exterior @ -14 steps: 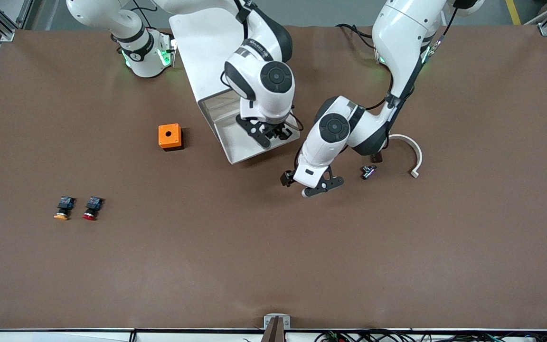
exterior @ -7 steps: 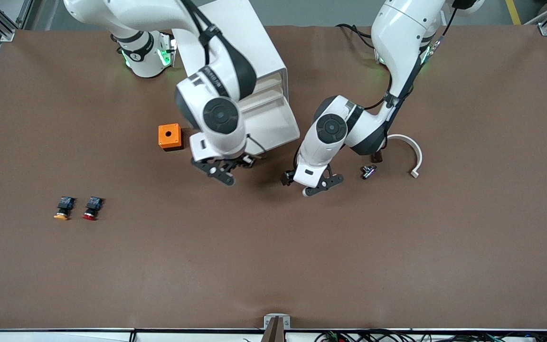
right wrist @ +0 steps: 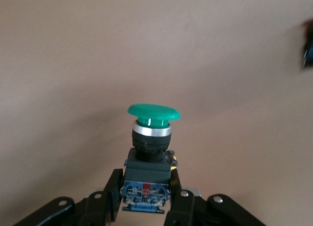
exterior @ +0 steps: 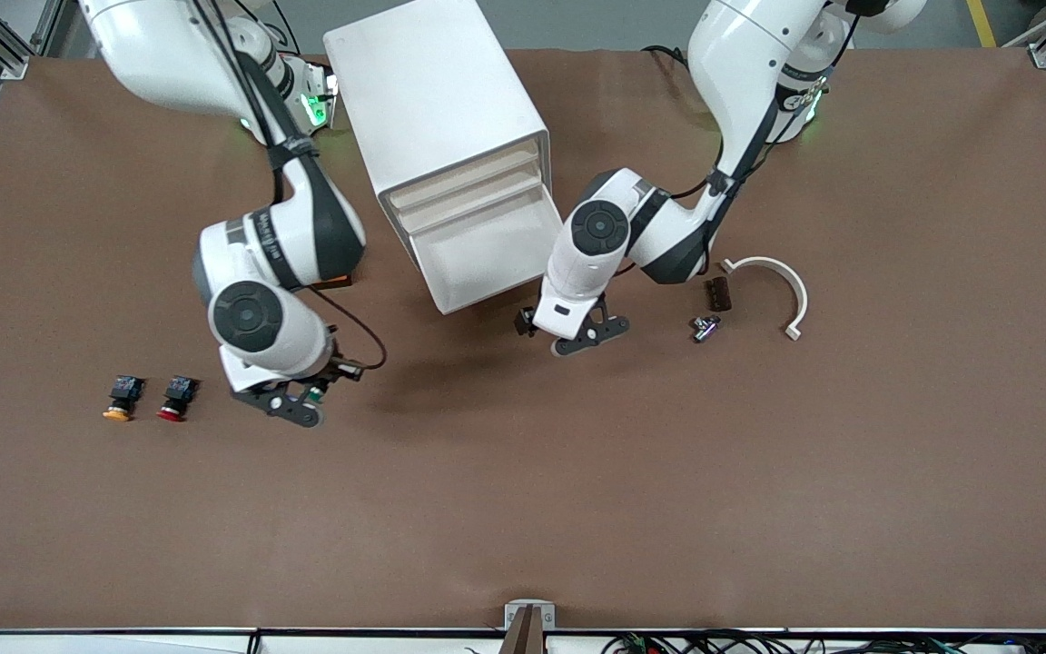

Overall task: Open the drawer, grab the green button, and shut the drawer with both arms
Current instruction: 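Place the green button by the red button while the left gripper closes drawer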

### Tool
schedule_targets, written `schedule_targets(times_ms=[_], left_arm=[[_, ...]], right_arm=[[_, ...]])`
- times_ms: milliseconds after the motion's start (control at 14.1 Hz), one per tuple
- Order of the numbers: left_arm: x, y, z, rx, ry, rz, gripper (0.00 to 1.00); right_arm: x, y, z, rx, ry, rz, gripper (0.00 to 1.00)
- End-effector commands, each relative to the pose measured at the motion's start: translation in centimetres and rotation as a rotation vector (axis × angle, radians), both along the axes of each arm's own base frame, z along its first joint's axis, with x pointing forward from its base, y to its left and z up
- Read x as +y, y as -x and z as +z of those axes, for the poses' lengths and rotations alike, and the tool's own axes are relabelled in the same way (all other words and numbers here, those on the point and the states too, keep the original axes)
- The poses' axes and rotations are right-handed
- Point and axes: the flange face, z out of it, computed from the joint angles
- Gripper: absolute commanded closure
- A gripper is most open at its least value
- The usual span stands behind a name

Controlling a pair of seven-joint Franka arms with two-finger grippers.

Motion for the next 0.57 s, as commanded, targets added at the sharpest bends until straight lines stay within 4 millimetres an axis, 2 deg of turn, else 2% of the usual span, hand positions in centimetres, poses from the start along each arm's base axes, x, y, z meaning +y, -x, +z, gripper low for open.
schedule_targets(times_ms=[0, 142, 284, 497], left_arm=[[-1.4, 1.1, -0.2, -0.001, -0.024, -0.007, 0.0], [-2.5, 2.4, -0.8, 0.007, -0.03, -0.023, 0.0], [-3.7, 3.7, -1.5, 0.015, -0.037, -0.018, 0.0], [-4.6, 4.9, -1.4, 0.033, -0.048, -0.033, 0.0]], right_arm=[[-4.8, 0.6, -0.4, -0.028, 0.034, 0.083, 1.0], [-8.2, 0.2, -1.5, -0.048, 0.031, 0.123, 1.0], [-10.6, 0.0, -2.7, -0.08, 0.015, 0.156, 1.0], [-15.3, -0.2, -4.5, -0.128, 0.0, 0.196, 1.0]])
